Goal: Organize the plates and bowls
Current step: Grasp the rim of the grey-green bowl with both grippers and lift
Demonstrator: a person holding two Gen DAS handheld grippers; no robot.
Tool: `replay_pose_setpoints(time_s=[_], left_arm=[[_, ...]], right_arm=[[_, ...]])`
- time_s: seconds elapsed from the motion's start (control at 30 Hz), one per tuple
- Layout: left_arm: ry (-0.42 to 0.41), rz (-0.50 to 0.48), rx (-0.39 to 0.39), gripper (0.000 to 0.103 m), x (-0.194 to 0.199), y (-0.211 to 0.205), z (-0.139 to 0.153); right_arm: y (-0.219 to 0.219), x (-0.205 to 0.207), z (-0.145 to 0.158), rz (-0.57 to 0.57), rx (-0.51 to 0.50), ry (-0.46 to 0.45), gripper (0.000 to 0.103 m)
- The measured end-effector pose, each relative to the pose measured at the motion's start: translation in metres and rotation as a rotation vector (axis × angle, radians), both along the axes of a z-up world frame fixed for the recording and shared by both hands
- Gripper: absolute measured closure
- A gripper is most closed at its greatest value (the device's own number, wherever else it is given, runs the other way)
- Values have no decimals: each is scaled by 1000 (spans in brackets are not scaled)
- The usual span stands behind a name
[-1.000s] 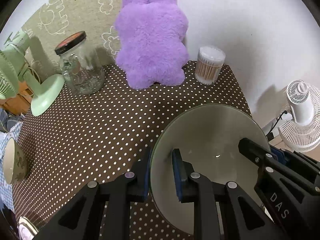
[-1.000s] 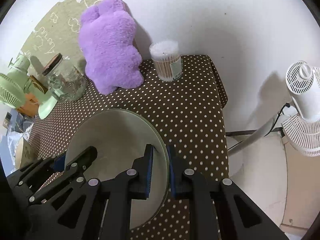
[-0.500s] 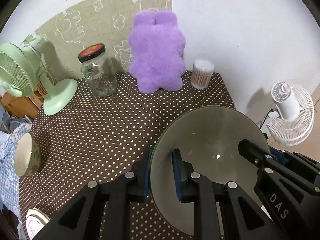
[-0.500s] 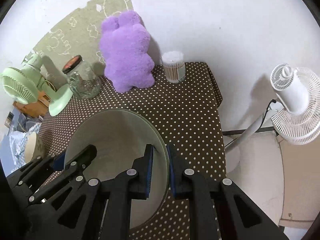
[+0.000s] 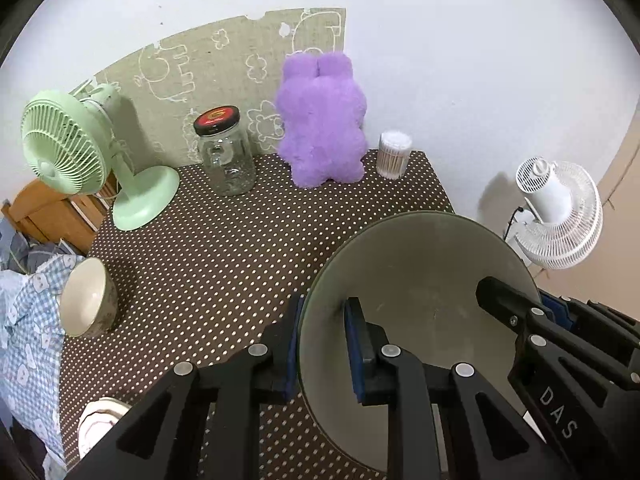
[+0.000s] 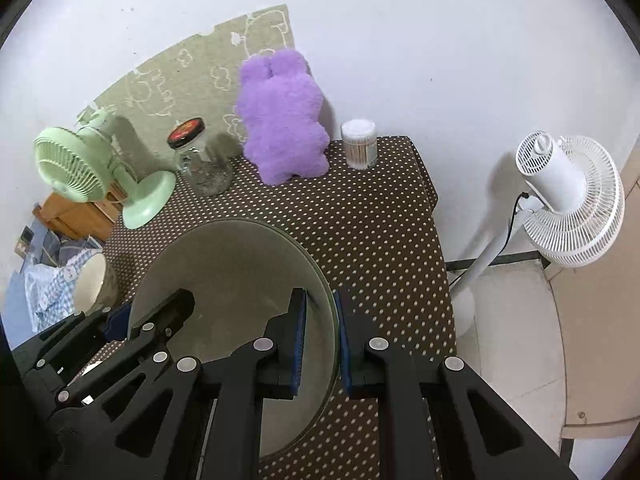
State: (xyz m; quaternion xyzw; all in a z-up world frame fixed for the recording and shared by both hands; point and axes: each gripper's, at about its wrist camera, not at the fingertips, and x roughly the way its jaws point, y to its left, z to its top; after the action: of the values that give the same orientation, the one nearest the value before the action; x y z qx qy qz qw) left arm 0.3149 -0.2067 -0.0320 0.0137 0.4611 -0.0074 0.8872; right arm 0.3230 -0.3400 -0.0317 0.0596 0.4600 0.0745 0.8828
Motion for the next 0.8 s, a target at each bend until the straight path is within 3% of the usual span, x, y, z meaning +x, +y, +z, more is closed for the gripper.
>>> replay_pose_setpoints(time_s=[0.37, 0.8], left_arm=[[-12, 7, -3, 85, -50, 30, 12], [13, 2, -22, 85, -106, 64, 5]], right_arm=[[31, -54, 11, 13, -10, -14, 86], [68, -116, 3, 16, -35, -5, 86]])
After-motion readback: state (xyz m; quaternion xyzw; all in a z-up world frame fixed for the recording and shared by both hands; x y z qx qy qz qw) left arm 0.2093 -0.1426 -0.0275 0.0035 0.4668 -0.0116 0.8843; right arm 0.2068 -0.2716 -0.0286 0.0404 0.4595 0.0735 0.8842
